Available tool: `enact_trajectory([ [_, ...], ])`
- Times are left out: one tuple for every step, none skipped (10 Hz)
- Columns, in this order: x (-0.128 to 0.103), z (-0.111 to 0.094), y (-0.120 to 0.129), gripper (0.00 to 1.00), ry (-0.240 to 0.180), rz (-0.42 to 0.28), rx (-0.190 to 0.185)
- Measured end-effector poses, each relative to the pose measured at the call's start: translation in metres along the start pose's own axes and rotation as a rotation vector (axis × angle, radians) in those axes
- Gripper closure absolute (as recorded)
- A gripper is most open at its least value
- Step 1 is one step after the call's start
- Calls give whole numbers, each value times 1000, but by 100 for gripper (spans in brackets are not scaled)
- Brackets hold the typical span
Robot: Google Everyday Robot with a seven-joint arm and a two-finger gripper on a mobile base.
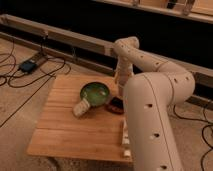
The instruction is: Pick up the ceramic cup
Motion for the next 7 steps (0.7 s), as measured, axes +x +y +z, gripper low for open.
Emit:
enact_trajectory([
  [1, 0, 2, 97, 1, -3, -3],
  [1, -6, 1, 97, -4, -4, -5],
  [1, -9, -1, 97, -3, -2, -6],
  [0, -11, 0, 97, -3, -2, -7],
  [-2, -5, 2, 97, -1, -5, -5],
  [-3, 2, 4, 97, 3, -8, -3],
  [-6, 11, 6, 97, 0, -10, -5],
])
